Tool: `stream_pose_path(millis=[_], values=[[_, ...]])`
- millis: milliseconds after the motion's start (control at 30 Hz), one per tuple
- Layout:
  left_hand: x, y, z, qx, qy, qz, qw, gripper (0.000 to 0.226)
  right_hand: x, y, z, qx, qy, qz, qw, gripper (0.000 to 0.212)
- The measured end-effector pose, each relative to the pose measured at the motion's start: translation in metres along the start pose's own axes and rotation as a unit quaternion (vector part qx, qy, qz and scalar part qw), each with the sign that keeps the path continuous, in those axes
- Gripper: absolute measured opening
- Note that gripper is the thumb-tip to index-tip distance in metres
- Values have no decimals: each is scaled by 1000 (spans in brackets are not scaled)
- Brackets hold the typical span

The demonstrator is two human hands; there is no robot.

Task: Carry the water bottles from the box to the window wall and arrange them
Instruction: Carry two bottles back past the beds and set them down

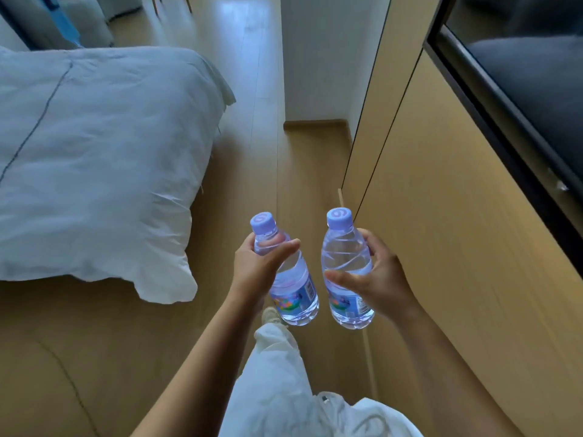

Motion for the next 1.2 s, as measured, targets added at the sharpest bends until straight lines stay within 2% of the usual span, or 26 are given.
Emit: stream_pose_path(millis=[467, 833, 1200], values=[[-116, -257, 6, 40, -7, -41, 998, 23, 54, -264, -52, -26, -8, 26, 999, 53], [-141, -425, -7, -3, -14, -17, 1000, 24, 64, -443, -62, 28, -11, 31, 999, 53], [-219, -608, -53, -74, 33, -42, 996, 25, 104, -674, -40, 95, 1, 69, 993, 50]])
Point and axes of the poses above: each hand's wrist, its own y-axis away from the middle knuckle, its own z-axis out of the back of the hand, x = y × z, the point moved 10 cm from there along -y, towards the middle knuckle, and after that the axes turned 8 degrees about -y, right-handed, at the moved point
